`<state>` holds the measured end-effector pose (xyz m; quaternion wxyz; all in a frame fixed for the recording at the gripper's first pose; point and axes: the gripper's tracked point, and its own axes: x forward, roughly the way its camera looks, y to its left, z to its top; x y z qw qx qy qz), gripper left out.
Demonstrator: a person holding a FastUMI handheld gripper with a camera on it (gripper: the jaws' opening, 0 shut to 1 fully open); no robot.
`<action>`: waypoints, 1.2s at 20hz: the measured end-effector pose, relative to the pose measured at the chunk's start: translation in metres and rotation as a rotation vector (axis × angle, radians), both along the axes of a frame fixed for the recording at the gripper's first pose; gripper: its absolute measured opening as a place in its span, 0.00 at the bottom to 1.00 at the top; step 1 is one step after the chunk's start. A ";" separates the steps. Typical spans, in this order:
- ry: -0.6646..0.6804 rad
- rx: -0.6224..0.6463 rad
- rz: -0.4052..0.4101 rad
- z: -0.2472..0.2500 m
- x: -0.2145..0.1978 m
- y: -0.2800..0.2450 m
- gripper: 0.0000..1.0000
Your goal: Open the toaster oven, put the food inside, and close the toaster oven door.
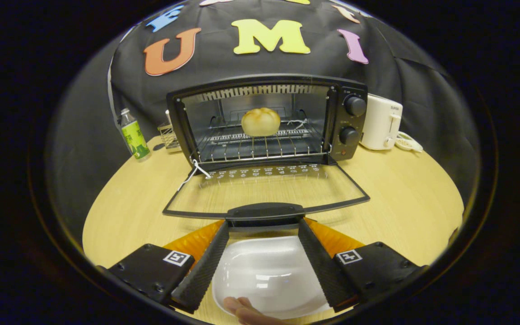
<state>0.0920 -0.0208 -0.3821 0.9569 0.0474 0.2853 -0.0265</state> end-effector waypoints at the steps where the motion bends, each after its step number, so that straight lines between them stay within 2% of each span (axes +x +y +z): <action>1: -0.014 -0.002 -0.004 0.001 0.000 0.000 1.00; 9: -0.184 -0.002 -0.015 0.028 0.002 0.001 1.00; 18: -0.417 -0.113 0.023 0.082 0.014 0.002 1.00; 24: -0.451 -0.154 0.065 0.111 0.036 0.014 1.00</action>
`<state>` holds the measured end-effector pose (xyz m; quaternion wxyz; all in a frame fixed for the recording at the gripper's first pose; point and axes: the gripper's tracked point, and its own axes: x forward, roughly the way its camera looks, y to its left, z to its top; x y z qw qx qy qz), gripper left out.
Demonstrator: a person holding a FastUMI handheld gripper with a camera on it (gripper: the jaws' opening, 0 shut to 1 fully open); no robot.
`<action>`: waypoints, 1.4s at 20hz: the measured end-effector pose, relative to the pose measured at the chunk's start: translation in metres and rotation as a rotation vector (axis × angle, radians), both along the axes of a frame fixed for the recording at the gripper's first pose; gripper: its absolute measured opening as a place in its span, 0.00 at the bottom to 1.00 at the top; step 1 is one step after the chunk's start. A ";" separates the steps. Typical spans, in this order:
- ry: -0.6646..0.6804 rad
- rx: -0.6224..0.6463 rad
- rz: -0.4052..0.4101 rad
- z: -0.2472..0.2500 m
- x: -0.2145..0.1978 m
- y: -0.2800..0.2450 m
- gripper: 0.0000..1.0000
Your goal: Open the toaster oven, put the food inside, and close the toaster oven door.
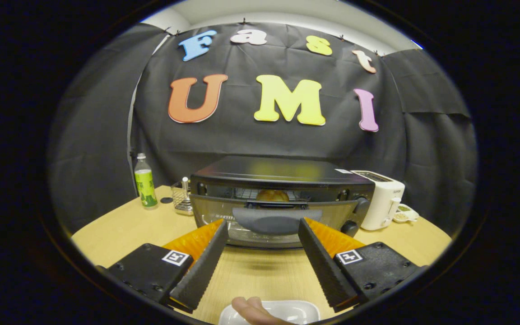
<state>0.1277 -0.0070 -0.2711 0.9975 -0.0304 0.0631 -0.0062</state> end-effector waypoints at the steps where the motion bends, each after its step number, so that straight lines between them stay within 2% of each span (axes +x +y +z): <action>1: -0.011 -0.003 0.005 0.006 0.009 0.001 1.00; 3: -0.031 0.000 0.011 0.024 0.019 0.004 1.00; 6: -0.039 -0.001 0.011 0.040 -0.003 0.006 1.00; 12: -0.102 0.029 -0.008 0.128 -0.041 0.007 1.00; 17: -0.157 -0.003 -0.014 0.216 -0.086 -0.004 1.00; 22: -0.247 -0.014 -0.016 0.298 -0.156 -0.019 1.00; 25: -0.259 -0.033 -0.060 0.283 -0.196 -0.043 1.00; 28: -0.252 0.014 -0.050 0.255 -0.222 -0.051 1.00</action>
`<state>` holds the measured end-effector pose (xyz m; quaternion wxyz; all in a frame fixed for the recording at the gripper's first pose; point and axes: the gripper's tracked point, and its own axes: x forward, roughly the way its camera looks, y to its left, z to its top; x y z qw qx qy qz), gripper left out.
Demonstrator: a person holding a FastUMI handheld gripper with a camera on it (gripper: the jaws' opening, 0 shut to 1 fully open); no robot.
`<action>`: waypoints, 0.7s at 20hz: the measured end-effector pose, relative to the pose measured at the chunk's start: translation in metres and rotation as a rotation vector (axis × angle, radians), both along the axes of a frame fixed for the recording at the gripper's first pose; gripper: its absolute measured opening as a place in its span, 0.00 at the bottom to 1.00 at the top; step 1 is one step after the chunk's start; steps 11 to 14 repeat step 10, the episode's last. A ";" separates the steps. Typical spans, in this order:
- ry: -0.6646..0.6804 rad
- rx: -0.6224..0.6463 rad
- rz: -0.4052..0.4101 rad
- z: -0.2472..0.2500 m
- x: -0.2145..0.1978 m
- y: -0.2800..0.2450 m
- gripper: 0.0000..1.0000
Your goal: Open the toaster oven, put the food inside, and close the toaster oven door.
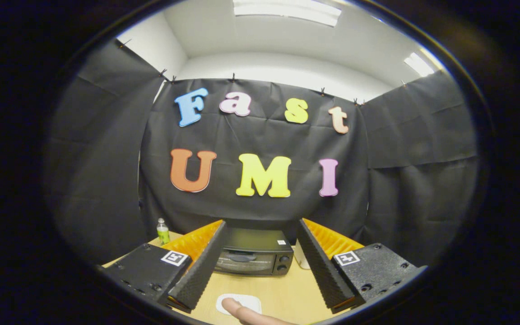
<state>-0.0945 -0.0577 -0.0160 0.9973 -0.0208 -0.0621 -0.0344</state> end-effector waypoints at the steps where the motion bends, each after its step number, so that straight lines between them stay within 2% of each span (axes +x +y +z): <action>1: 0.001 0.019 0.005 -0.006 -0.006 -0.002 1.00; 6: -0.080 0.034 -0.019 0.005 -0.030 -0.026 1.00; 14: -0.079 0.030 -0.023 0.000 -0.039 -0.032 1.00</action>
